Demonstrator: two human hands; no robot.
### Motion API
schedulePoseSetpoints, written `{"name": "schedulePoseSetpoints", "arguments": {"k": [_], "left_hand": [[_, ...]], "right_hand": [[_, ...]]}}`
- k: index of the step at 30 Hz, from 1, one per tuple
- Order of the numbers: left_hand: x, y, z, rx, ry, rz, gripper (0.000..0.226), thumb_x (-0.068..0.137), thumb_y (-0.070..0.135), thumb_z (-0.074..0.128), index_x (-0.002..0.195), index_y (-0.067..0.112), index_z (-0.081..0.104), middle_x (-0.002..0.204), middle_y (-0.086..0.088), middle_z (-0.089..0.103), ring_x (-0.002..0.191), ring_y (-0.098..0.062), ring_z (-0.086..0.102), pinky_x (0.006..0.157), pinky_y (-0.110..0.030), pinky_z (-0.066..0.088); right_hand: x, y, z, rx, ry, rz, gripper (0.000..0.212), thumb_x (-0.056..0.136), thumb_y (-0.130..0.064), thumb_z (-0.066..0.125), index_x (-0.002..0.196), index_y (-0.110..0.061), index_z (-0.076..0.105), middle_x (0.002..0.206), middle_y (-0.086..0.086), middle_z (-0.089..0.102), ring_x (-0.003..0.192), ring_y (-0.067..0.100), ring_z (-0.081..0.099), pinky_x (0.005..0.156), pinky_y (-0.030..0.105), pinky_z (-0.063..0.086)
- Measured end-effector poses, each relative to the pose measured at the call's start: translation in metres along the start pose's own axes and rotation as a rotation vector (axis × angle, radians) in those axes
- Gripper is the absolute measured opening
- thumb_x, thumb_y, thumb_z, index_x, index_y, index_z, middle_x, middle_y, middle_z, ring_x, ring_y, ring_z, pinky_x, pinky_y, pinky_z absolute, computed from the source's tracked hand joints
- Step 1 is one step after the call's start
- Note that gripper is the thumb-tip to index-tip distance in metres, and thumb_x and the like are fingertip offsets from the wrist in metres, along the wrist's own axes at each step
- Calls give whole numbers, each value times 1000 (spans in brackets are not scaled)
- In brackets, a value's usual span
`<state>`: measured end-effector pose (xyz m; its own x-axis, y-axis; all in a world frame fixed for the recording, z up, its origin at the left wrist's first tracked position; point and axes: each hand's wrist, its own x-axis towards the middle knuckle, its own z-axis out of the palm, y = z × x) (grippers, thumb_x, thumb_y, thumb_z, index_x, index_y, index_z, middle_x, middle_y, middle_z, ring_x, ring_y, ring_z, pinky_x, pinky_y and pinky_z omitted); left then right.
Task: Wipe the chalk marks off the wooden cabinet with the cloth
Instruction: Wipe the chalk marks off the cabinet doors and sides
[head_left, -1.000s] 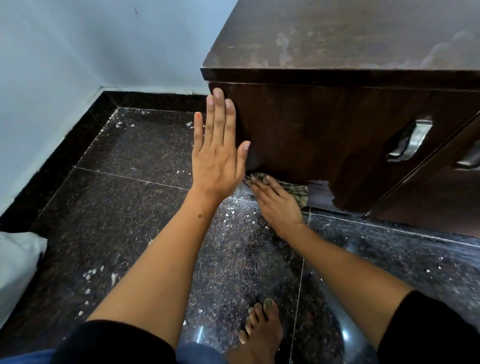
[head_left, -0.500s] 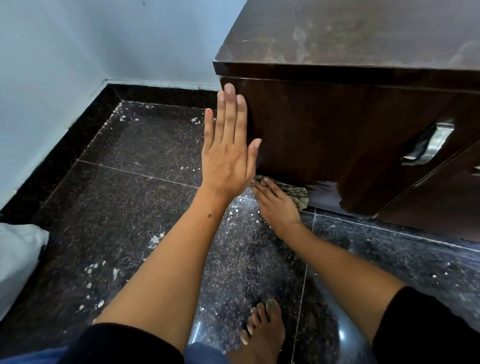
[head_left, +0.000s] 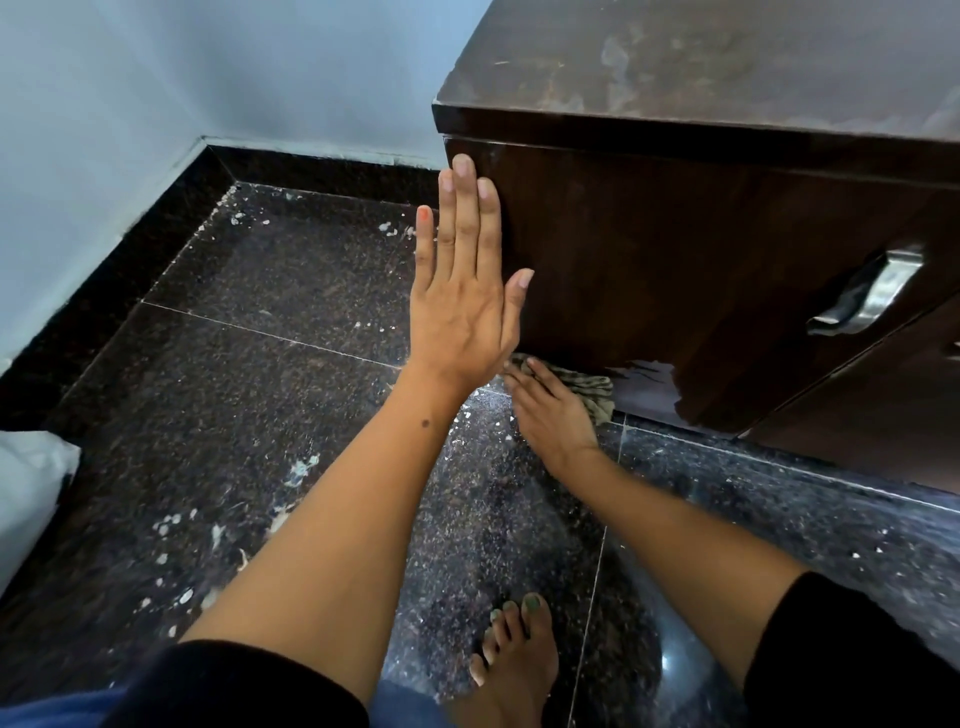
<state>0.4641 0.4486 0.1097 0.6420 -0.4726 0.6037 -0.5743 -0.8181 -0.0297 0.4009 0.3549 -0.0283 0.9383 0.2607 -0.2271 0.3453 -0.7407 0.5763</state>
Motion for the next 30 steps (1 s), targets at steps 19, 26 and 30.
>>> {"name": "schedulePoseSetpoints", "arguments": {"k": [19,26,30], "left_hand": [[0,14,0,-5,2,-81,67,97,37,25,143,-10,12,150,-32,18,142,-40,16,117,-47,8],[-1,16,-3,-1,-8,-87,68,98,38,23,144,-9,10,151,-30,16,143,-39,14,117,-48,6],[-3,22,-4,-17,-21,-94,68,98,38,22,145,-9,11,152,-30,13,143,-39,12,118,-47,4]], "right_hand": [[26,-9,-12,-162,-78,-183,53,102,-34,26,148,-10,16,159,8,3,145,27,-9,111,45,-17],[-43,13,51,-131,-121,-117,55,102,-26,27,148,-6,6,159,5,-1,146,24,-8,101,49,-27],[-62,26,54,-22,-12,-8,55,101,-21,22,147,-1,1,158,8,-7,145,24,-13,106,47,-24]]}}
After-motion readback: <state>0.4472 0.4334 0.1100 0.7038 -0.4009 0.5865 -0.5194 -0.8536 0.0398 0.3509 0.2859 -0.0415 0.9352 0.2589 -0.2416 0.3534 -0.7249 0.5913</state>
